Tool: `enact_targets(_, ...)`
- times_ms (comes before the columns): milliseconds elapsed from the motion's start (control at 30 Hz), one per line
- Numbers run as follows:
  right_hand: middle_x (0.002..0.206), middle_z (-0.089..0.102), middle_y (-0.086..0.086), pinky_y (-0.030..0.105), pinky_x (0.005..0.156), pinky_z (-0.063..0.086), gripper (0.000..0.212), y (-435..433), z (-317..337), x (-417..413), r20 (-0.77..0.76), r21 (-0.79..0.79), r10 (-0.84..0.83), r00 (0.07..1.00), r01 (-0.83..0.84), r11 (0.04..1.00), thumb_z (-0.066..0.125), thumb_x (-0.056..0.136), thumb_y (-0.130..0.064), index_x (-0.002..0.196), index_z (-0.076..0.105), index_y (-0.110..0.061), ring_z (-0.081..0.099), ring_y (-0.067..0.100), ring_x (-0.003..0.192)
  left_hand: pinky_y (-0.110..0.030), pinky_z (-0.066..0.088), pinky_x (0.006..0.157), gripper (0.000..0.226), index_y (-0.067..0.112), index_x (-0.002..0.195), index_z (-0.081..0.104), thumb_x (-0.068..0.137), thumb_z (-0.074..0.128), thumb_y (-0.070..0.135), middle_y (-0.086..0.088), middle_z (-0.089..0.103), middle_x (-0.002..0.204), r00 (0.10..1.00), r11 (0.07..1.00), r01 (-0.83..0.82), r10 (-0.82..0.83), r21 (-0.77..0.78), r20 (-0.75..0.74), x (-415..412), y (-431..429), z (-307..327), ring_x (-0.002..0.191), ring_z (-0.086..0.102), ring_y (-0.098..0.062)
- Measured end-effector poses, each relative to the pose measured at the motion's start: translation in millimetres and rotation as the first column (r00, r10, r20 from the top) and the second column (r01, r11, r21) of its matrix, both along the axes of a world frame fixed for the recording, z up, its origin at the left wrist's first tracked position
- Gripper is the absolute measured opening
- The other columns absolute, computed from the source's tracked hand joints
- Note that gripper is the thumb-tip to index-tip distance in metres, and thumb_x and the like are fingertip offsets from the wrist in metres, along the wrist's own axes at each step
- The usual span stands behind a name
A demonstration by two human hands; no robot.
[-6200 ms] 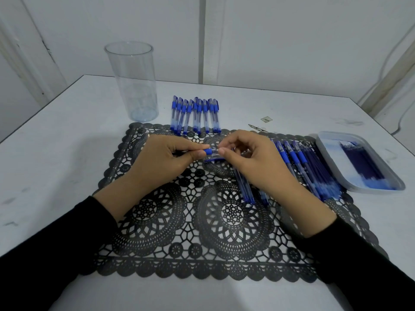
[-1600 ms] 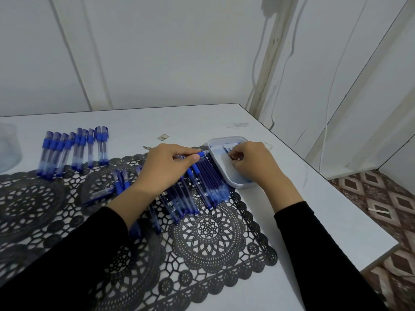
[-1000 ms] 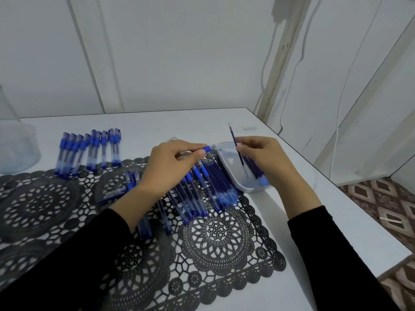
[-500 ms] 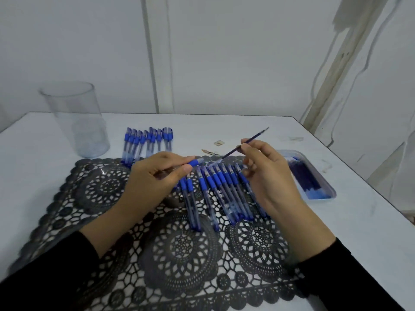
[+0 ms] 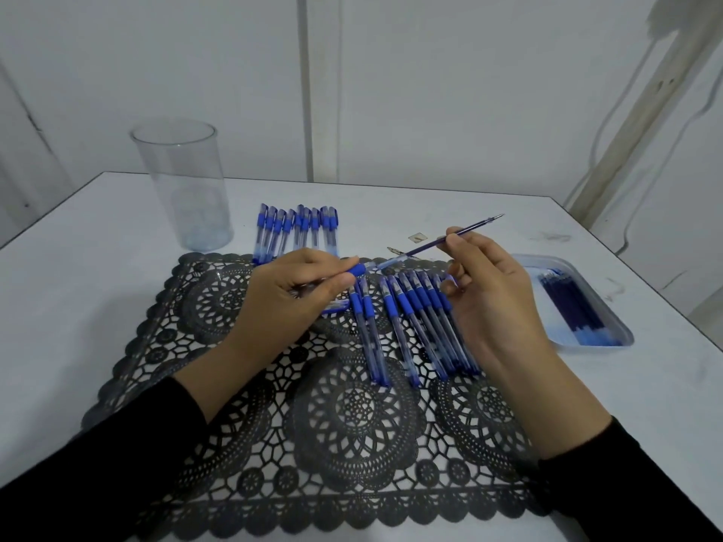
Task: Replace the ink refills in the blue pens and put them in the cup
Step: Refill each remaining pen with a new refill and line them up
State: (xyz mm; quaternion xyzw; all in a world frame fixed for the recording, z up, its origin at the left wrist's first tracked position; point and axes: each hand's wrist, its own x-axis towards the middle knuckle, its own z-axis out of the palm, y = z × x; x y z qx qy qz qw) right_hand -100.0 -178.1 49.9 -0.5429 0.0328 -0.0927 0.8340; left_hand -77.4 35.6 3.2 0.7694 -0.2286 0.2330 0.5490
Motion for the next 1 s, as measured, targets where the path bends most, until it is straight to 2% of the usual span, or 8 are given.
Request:
enact_targets(233, 0.086, 0.063, -0.004, 0.022, 0.06, 0.039, 0.005, 0.8, -1.5, -1.2, -0.002, -0.008, 0.012, 1.0, -0.012, 1.0, 0.067, 0.089, -0.011, 0.088, 0.068, -0.016, 0.048, 0.006, 0.067, -0.047, 0.053, 0.068, 0.026, 0.012, 0.111, 0.074, 0.087, 0.071, 0.02, 0.004, 0.075, 0.096, 0.999, 0.999, 0.025, -0.026, 0.029, 0.021, 1.1, 0.4, -1.2, 0.078, 0.068, -0.031)
enact_targets(433, 0.096, 0.061, 0.003, 0.022, 0.059, 0.038, 0.005, 0.8, -4.7, -0.5, -0.025, 0.014, 0.026, 0.999, -0.026, 1.0, 0.067, 0.088, -0.012, 0.089, 0.068, -0.016, 0.047, 0.006, 0.067, -0.047, 0.053, 0.068, 0.026, 0.013, 0.113, 0.073, 0.087, 0.07, 0.018, 0.002, 0.074, 0.094, 0.999, 0.999, 0.041, -0.041, 0.016, 0.02, -0.8, 0.6, -1.3, 0.078, 0.067, -0.032)
enact_targets(667, 0.097, 0.061, 0.003, 0.021, 0.059, 0.038, 0.009, -0.2, -6.6, -0.8, -0.033, 0.03, 0.036, 0.999, -0.035, 0.999, 0.067, 0.087, -0.013, 0.096, 0.067, -0.013, 0.049, 0.005, 0.066, -0.048, 0.052, 0.069, 0.026, 0.014, 0.114, 0.072, 0.088, 0.07, 0.015, 0.002, 0.073, 0.091, 0.998, 0.998, 0.055, -0.056, 0.029, 0.039, -1.5, 0.9, -2.9, 0.078, 0.067, -0.03)
enact_targets(1000, 0.094, 0.061, 0.002, 0.021, 0.059, 0.038, 0.005, -0.7, -6.7, -0.9, -0.04, 0.045, 0.026, 0.999, -0.024, 0.999, 0.067, 0.088, -0.011, 0.092, 0.067, -0.014, 0.048, 0.005, 0.063, -0.044, 0.053, 0.074, 0.028, 0.014, 0.114, 0.071, 0.086, 0.071, 0.014, 0.0, 0.073, 0.09, 0.998, 0.998, 0.044, -0.046, 0.035, 0.045, -3.4, 0.3, -3.1, 0.081, 0.067, -0.026)
